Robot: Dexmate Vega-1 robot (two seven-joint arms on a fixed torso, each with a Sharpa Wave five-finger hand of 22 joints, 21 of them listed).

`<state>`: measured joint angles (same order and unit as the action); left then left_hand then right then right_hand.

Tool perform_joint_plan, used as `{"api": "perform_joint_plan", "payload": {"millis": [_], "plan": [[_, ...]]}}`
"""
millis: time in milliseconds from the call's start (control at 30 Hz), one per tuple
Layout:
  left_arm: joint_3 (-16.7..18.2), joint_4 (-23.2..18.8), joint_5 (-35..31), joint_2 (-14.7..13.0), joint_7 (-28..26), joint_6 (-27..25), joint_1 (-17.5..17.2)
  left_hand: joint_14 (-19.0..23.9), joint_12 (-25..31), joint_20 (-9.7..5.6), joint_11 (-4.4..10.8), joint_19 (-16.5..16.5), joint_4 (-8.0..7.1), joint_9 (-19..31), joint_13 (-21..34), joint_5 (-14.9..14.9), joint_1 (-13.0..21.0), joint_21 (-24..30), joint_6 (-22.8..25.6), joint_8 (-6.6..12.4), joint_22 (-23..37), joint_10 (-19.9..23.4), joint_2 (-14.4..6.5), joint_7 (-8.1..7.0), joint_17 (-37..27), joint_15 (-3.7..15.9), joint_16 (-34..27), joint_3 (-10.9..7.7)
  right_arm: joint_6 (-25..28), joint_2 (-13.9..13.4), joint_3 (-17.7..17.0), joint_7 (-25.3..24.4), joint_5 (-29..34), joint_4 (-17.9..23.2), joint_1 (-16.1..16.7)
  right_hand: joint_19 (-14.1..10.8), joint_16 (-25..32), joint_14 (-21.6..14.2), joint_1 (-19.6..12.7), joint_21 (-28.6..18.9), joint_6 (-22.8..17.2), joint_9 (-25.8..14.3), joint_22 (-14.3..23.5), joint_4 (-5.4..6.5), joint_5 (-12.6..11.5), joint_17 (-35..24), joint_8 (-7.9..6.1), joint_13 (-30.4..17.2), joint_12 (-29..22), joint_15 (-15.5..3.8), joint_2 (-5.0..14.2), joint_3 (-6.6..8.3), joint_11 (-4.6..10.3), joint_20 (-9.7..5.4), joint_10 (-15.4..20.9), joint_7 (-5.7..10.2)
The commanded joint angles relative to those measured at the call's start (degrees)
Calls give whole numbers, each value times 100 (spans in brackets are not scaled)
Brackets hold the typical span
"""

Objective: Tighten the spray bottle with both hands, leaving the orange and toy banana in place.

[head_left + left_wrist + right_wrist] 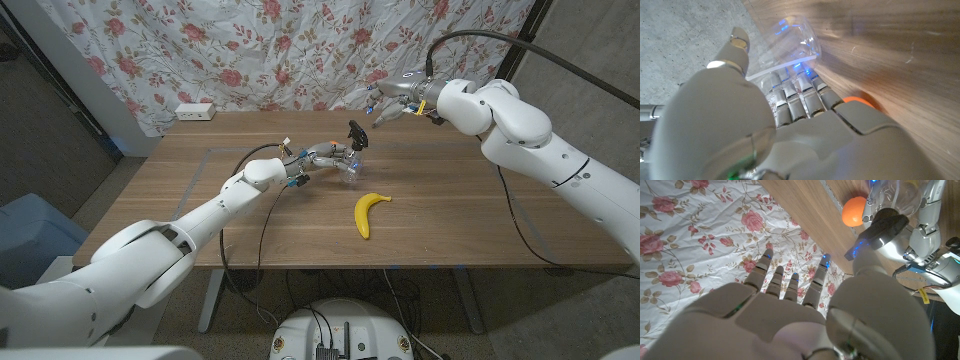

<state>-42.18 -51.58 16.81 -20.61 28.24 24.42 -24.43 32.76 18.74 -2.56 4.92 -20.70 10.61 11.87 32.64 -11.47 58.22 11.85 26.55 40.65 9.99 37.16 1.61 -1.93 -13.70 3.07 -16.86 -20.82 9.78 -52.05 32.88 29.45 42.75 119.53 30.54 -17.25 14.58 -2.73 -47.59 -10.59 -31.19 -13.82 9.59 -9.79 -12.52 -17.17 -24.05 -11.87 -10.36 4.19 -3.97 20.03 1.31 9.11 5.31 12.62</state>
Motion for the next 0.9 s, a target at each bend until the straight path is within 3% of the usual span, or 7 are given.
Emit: {"api": "perform_joint_plan", "payload": {"millis": [33,367,900], "plan": [[-47,288,42,99,269,92,170,69,40,-269,486,-42,-88,24,15,-32,-92,-8,802,882,22,535,-796,-175,-26,810,22,-75,-881,-178,-63,-227,-352,-285,-107,66,-56,121,-106,5,273,21,13,28,-47,-35,115,-23,6,35,-20,15,-16,32,-201,2],[-94,731,116,267,680,221,400,76,34,-270,482,-44,-90,22,21,-32,-105,-7,799,883,22,539,-798,-176,-25,810,27,-75,-1612,-227,-42,-429,-277,-528,-252,245,-121,295,-167,38,809,74,10,44,-79,-52,359,-25,-1,111,-72,-2,-82,114,-564,5],[-137,1271,112,459,981,394,629,94,29,-263,494,-57,-94,19,32,-32,-129,-3,828,897,22,565,-809,-174,-25,820,34,-79,-2388,-116,-15,-421,-285,-860,-485,455,-222,567,-295,42,1059,98,5,18,-143,-66,483,-22,33,262,-136,42,-163,125,-1079,8]]}}
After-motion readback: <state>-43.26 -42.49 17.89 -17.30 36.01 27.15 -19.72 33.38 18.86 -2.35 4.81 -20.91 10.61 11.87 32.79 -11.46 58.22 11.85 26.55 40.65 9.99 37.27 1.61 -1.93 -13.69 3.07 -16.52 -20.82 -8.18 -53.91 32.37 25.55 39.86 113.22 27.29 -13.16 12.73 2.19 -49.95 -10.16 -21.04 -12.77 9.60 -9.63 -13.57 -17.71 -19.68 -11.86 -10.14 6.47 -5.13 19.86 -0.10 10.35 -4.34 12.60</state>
